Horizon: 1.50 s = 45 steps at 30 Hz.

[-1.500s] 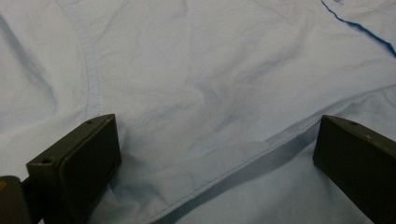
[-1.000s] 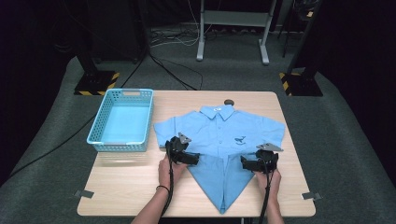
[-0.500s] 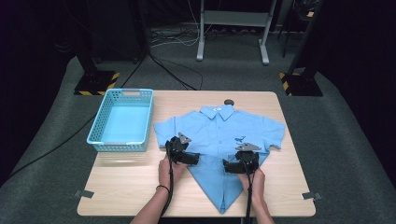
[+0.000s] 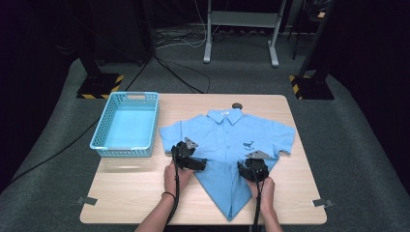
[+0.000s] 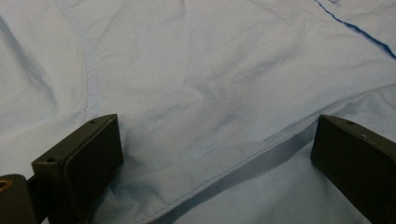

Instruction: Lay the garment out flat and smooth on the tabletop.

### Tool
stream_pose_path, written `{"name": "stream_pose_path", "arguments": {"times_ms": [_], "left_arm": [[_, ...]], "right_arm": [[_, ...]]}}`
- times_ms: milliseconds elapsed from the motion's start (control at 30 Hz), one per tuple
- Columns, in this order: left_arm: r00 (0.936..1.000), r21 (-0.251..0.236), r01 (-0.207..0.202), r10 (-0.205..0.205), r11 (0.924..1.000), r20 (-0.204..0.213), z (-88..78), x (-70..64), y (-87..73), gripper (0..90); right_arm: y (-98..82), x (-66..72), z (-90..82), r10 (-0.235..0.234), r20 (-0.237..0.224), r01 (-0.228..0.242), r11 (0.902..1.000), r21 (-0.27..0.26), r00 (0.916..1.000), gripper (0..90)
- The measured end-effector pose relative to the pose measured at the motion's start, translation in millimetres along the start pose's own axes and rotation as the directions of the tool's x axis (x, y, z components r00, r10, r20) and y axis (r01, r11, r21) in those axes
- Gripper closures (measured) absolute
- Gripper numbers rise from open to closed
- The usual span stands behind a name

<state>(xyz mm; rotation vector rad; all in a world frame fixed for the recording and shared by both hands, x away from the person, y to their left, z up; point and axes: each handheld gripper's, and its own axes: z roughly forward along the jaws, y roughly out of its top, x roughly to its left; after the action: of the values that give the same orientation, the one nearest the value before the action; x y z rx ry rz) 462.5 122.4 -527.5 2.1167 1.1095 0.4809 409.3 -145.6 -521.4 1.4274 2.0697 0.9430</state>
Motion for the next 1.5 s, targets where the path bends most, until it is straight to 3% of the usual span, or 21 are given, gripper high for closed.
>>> {"name": "stream_pose_path", "arguments": {"times_ms": [333, 400, 633, 833, 1067, 1500], "left_arm": [[1.0, -0.001, -0.002, 0.002, 1.0, -0.002, -0.1, -0.2, -0.1, 1.8], [1.0, -0.001, -0.003, 0.003, 1.0, -0.003, -0.1, -0.4, -0.1, 1.8], [1.0, 0.0, 0.001, -0.001, 1.0, 0.0, 0.1, 0.0, 0.1, 1.9], [1.0, -0.002, -0.003, 0.003, 1.0, -0.003, -0.1, -0.4, 0.1, 2.0], [1.0, -0.001, 0.001, -0.001, 1.0, 0.0, 0.0, 0.0, 0.1, 2.0], [1.0, -0.001, 0.002, -0.002, 1.0, 0.002, 0.1, 0.2, 0.0, 2.2]], "right_arm": [[-2.5, -5.5, -1.9, 0.036, 0.003, -0.036, 0.9992, -0.017, 0.9993, 72.4], [-5.9, -10.2, -4.1, 0.075, -0.035, -0.076, 0.9966, -0.031, 0.9966, 77.9], [-9.8, -1.1, -9.0, 0.002, -0.002, -0.003, 0.9969, -0.078, 1.0, 82.8], [-12.9, -0.6, -14.7, 0.009, 0.001, -0.009, 0.9962, -0.087, 1.0, 82.8], [-16.7, 2.1, -36.8, -0.026, 0.038, 0.029, 0.9948, -0.098, 0.999, 82.3], [-41.6, -9.1, -84.6, 0.03, 0.082, -0.018, 0.9907, -0.135, 0.9962, 81.6]]}}
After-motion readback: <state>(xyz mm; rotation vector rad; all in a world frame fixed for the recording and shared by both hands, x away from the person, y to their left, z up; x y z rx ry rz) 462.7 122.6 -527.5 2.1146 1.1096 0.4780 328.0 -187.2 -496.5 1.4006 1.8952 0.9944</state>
